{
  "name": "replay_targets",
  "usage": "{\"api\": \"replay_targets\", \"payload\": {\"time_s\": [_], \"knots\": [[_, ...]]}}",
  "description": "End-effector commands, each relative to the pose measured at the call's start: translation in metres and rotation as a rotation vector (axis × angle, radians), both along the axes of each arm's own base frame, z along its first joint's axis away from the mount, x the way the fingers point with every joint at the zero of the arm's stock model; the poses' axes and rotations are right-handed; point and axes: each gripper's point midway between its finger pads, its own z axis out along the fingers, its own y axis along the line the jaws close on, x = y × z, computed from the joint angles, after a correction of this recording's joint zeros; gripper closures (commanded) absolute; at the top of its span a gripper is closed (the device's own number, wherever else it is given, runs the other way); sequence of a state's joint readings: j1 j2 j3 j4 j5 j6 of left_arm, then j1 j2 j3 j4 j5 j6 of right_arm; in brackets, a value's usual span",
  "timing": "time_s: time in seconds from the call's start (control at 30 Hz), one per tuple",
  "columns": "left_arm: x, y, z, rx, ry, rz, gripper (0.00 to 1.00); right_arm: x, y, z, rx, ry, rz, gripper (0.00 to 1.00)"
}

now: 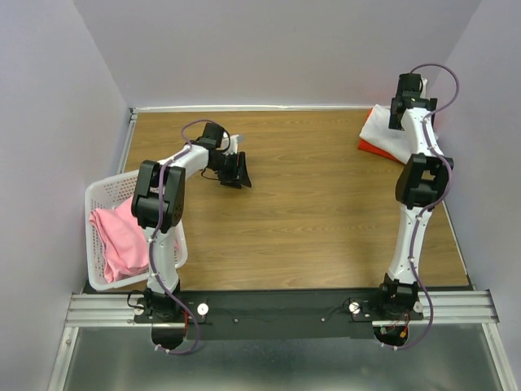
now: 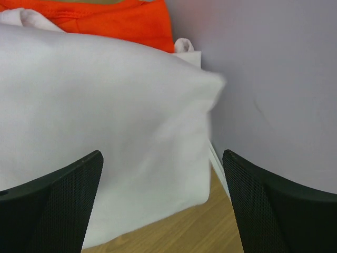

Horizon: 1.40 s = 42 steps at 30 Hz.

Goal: Fold and stack the t-shirts
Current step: Neatly place the folded tshirt to the corner, then reset both grippers

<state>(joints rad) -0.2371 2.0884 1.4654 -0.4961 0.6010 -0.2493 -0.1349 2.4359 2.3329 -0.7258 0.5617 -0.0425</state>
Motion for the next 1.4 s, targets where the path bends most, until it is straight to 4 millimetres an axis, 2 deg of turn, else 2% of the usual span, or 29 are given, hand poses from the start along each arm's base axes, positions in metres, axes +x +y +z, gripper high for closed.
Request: {"api": "replay_targets", "payload": {"time_s": [0.0,0.17,0.2,0.23,0.27,0.3,0.33,0.4,0.43,0.47,0.5,0.53,0.6,0.67,0.7,0.73,0.77,0.8,0.83,0.87,0.9,0.93,1.03,1.07,1.13,1.17,1.23,1.27,1.37], "knots": [[-0.008,0.018,-0.004,0.104,0.004,0.009,0.44,-0.005,-0.014,0.011,-0.047,-0.044,-0.072,0.00],[0.001,0.016,0.016,0.093,-0.052,0.014,0.44,-0.011,-0.009,0.032,-0.022,-0.100,-0.064,0.00],[0.003,0.016,0.018,0.091,-0.061,0.014,0.44,-0.013,-0.005,0.030,-0.005,-0.094,-0.046,0.00],[0.005,0.015,0.024,0.086,-0.074,0.018,0.44,-0.013,-0.001,0.039,0.014,-0.131,-0.056,0.00],[0.006,0.015,0.027,0.085,-0.081,0.021,0.44,-0.014,0.001,0.033,0.027,-0.123,-0.052,0.00],[0.009,0.014,0.031,0.081,-0.092,0.023,0.44,-0.016,0.006,0.039,0.050,-0.140,-0.041,0.00],[0.015,0.013,0.050,0.069,-0.147,0.033,0.44,-0.022,0.018,0.048,0.096,-0.161,0.001,0.00],[0.016,0.013,0.054,0.064,-0.157,0.037,0.44,-0.023,0.025,0.051,0.110,-0.167,0.020,0.00],[0.019,0.012,0.058,0.061,-0.174,0.043,0.44,-0.023,0.033,0.062,0.134,-0.190,0.051,0.00],[0.020,0.012,0.068,0.054,-0.196,0.045,0.43,-0.027,0.038,0.058,0.151,-0.179,0.067,0.00],[0.020,0.012,0.072,0.049,-0.205,0.052,0.44,-0.027,0.052,0.058,0.184,-0.181,0.106,0.00],[0.023,0.012,0.084,0.044,-0.241,0.061,0.44,-0.030,0.060,0.069,0.201,-0.203,0.130,0.00],[0.023,0.014,0.092,0.041,-0.264,0.081,0.44,-0.035,0.085,0.061,0.279,-0.188,0.198,0.01],[0.028,0.019,0.109,0.051,-0.328,0.120,0.44,-0.042,0.104,0.073,0.331,-0.216,0.246,0.01],[0.029,0.021,0.114,0.055,-0.349,0.139,0.44,-0.049,0.118,0.064,0.365,-0.195,0.270,0.01],[0.036,0.024,0.134,0.048,-0.420,0.178,0.43,-0.052,0.131,0.073,0.405,-0.221,0.300,0.01],[0.035,0.026,0.137,0.046,-0.436,0.193,0.43,-0.060,0.146,0.063,0.435,-0.196,0.325,0.01],[0.036,0.027,0.144,0.040,-0.458,0.207,0.44,-0.060,0.155,0.071,0.456,-0.214,0.351,0.01],[0.040,0.027,0.155,0.026,-0.497,0.224,0.44,-0.068,0.171,0.061,0.509,-0.193,0.377,0.01],[0.038,0.027,0.168,0.008,-0.524,0.241,0.43,-0.074,0.180,0.069,0.528,-0.207,0.400,0.01],[0.036,0.028,0.171,-0.001,-0.532,0.253,0.44,-0.085,0.205,0.056,0.580,-0.166,0.453,0.01],[0.036,0.029,0.185,-0.015,-0.578,0.269,0.44,-0.089,0.215,0.055,0.599,-0.168,0.469,0.01],[0.032,0.034,0.197,-0.010,-0.620,0.308,0.44,-0.108,0.261,0.052,0.682,-0.152,0.552,0.01],[0.032,0.040,0.207,0.007,-0.658,0.336,0.44,-0.119,0.272,0.038,0.713,-0.115,0.559,0.01],[0.028,0.049,0.217,0.034,-0.699,0.377,0.43,-0.133,0.303,0.039,0.774,-0.109,0.611,0.01],[0.026,0.051,0.219,0.040,-0.711,0.387,0.43,-0.143,0.311,0.028,0.795,-0.083,0.613,0.01],[0.022,0.059,0.221,0.061,-0.736,0.424,0.43,-0.155,0.334,0.029,0.833,-0.079,0.648,0.01],[0.013,0.062,0.227,0.065,-0.758,0.441,0.43,-0.166,0.344,0.020,0.848,-0.054,0.658,0.01],[-0.003,0.075,0.245,0.105,-0.842,0.542,0.43,-0.181,0.357,0.010,0.901,-0.040,0.657,0.01]]}}
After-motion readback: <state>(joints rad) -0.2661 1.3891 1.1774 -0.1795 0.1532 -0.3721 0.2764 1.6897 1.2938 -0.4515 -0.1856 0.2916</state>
